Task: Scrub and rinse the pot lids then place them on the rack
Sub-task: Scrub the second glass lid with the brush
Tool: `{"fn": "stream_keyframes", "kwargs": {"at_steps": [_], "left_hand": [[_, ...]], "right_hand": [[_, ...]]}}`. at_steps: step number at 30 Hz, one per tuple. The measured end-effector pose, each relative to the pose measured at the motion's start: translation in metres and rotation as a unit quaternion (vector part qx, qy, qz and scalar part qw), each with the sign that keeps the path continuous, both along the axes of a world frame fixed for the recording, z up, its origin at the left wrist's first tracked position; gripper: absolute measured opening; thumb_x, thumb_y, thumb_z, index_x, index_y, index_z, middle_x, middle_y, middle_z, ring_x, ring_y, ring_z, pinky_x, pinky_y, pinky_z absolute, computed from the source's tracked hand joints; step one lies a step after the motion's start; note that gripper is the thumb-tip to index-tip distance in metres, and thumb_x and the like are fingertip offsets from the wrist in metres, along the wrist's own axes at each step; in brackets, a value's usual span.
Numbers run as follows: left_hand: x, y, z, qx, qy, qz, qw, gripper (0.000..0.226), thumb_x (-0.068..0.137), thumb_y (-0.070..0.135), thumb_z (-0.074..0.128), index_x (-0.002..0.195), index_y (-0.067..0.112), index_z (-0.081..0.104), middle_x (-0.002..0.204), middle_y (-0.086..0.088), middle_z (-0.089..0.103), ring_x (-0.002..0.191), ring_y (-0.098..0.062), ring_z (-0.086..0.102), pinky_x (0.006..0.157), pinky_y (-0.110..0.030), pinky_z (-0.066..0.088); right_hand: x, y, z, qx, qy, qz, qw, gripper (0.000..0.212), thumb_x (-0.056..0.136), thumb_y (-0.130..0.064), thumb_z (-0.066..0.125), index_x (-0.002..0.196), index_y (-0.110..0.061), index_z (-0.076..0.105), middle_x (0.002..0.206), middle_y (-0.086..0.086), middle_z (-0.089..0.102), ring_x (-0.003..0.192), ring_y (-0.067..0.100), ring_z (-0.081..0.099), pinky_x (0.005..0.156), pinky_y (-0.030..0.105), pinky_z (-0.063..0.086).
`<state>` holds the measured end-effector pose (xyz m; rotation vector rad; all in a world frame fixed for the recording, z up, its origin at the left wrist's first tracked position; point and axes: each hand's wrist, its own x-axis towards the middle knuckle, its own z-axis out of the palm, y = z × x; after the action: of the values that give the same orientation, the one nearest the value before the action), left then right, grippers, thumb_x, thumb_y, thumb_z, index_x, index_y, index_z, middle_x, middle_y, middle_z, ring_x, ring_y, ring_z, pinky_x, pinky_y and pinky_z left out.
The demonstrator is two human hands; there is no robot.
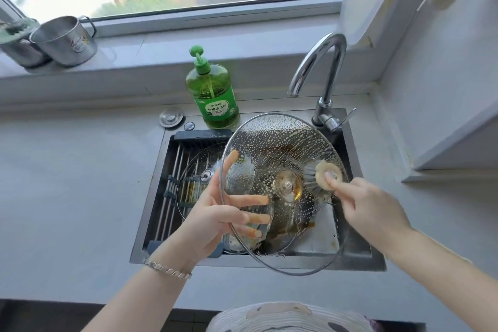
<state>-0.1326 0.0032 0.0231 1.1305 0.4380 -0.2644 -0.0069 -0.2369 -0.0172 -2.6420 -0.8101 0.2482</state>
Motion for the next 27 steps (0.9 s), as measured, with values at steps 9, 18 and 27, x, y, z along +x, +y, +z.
{"fn": "stream_keyframes", "kwargs": {"at_steps": [9, 18, 27], "left_hand": [[0.001, 0.004, -0.002, 0.016, -0.001, 0.036, 0.999, 0.105, 0.059, -0.017, 0.053, 0.135, 0.052, 0.033, 0.107, -0.031, 0.065, 0.087, -0.048, 0.066, 0.062, -0.045, 0.059], [0.0, 0.007, -0.002, 0.007, 0.007, 0.052, 0.999, 0.105, 0.057, -0.019, 0.052, 0.134, 0.051, 0.036, 0.106, -0.033, 0.064, 0.086, -0.05, 0.065, 0.061, -0.047, 0.058], [0.001, 0.009, -0.001, -0.011, 0.01, 0.089, 0.996, 0.105, 0.056, -0.019, 0.052, 0.131, 0.053, 0.038, 0.107, -0.036, 0.062, 0.08, -0.047, 0.067, 0.058, -0.044, 0.058]], "right_hand": [[-0.027, 0.004, 0.0, 0.013, 0.024, 0.063, 0.998, 0.039, 0.088, -0.022, 0.046, 0.118, -0.041, 0.062, 0.063, -0.009, 0.035, 0.048, 0.024, 0.047, 0.04, 0.027, 0.031], [-0.036, -0.002, -0.001, 0.012, 0.05, 0.118, 0.992, 0.039, 0.087, -0.029, 0.046, 0.121, -0.046, 0.057, 0.065, -0.012, 0.033, 0.049, 0.014, 0.044, 0.041, 0.014, 0.019], [-0.025, -0.006, 0.007, -0.053, 0.039, 0.125, 0.99, 0.043, 0.087, -0.027, 0.04, 0.12, -0.05, 0.056, 0.059, -0.02, 0.015, 0.054, 0.006, 0.031, 0.038, 0.014, 0.012]]}}
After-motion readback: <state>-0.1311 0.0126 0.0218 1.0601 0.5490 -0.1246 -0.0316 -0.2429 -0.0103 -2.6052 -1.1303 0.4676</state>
